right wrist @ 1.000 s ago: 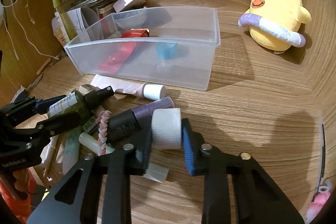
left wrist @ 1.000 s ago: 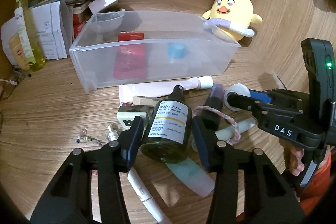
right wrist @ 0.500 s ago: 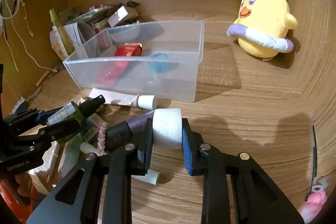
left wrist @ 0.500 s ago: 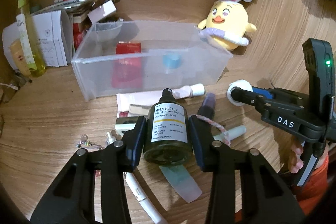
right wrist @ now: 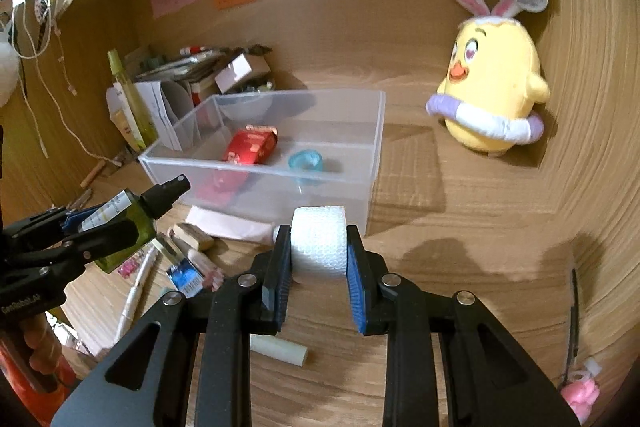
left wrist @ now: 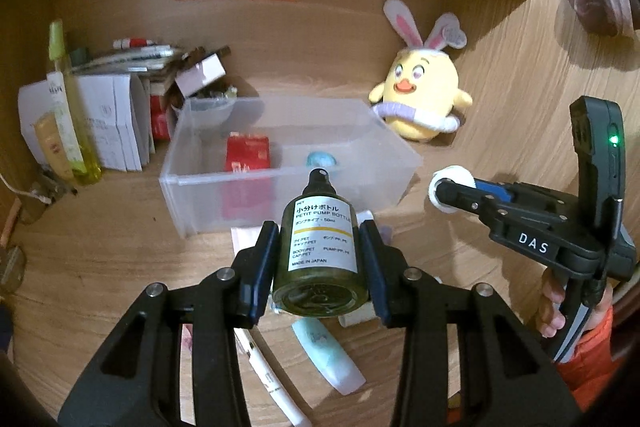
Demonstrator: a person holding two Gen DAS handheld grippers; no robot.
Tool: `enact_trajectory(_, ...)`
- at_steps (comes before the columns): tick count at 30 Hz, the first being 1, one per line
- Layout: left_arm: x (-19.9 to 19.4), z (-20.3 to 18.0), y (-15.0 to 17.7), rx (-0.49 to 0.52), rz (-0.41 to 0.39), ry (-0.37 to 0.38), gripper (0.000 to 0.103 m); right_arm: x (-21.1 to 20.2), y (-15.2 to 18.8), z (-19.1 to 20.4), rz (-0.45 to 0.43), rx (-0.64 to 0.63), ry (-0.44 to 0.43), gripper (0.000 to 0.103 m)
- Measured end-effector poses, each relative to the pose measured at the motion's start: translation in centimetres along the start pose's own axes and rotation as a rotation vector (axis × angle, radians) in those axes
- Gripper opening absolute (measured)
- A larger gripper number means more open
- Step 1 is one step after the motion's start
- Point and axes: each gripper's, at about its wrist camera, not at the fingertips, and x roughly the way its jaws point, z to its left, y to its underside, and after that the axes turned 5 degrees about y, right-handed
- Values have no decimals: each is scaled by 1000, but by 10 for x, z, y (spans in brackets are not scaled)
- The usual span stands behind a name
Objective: Organize objects
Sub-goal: 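Carry the green bottle and white tape into the clear box and release both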
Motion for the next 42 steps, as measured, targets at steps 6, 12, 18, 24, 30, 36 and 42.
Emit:
enact_trajectory(6,-5,2,-17,11,-54,-41,41,-5,-13,3,-41,-9,-8,22)
enact_trajectory(12,0,9,-34,22,-93,-105,41,5,-28,3,-55,-25,-7,22)
enact_trajectory(18,13,22,-50,18,-104,-156,41,14,-44,3,-72,-33,-14,23)
enact_trajectory(24,23,39,-65,-1,-102,-169,41,23,-56,7,-81,-48,-19,22)
enact_trajectory(30,37,48,-81,-3,-91,-190,41,34,-71,11,-92,-64,-16,22)
enact_trajectory(36,55,59,-91,-24,-67,-186,41,58,-82,11,-60,-66,7,22)
enact_trajectory(42,77,70,-92,-35,-19,-192,41,87,-76,3,21,-37,-16,23)
